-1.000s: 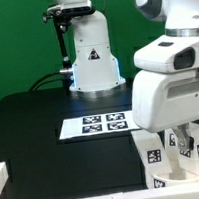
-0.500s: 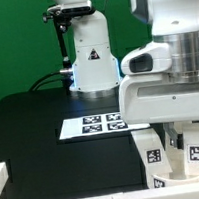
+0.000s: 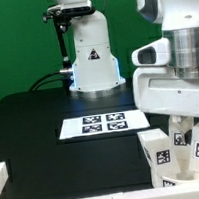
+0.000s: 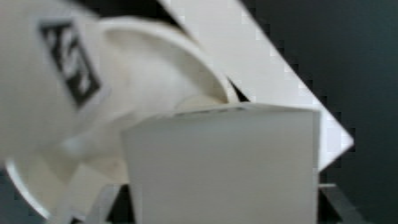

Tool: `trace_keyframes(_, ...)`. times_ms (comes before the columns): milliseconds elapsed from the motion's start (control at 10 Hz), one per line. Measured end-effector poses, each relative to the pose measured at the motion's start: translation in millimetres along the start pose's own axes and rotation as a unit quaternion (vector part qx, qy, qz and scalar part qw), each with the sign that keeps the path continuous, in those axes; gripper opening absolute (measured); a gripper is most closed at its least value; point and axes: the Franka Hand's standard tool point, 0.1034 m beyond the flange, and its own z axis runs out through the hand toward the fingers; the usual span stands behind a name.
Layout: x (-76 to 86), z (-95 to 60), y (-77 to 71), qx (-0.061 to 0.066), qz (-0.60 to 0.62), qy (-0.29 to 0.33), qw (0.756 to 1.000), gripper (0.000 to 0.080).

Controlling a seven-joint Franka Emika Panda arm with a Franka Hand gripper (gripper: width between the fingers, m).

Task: Assemble stool

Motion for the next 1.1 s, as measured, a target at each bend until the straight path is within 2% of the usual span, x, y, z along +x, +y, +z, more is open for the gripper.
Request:
trace_keyframes(100, 6.3, 3.1, 6.0, 0.052, 0.139, 0.010, 0.989, 0.0337)
trace_keyframes(200, 5.3, 1.6, 7.5, 0.061, 0.175, 0.011, 0.983, 0.0337)
trace_keyframes(400, 5.2, 2.0, 7.2, 0.062, 0.228, 0.006, 0.972, 0.0337)
trace_keyframes(600, 5.9, 1.4, 6.6, 0.068, 0.320, -0.003, 0.945, 0.0337)
trace_keyframes(700, 8.4, 1.1, 7.3, 0.086, 0.427, -0.013, 0.900, 0.0337)
trace_keyframes(800, 9.0, 1.0, 7.0, 0.100, 0.489, -0.021, 0.866, 0.0337)
trace_keyframes(900, 8.1, 1.0, 5.6, 0.106, 0.564, -0.035, 0.818, 0.0337)
trace_keyframes(1000, 7.4, 1.1, 4.9, 0.107, 0.603, -0.045, 0.789, 0.0337)
trace_keyframes(1100, 7.0, 1.7, 5.2, 0.106, 0.610, -0.046, 0.784, 0.0337)
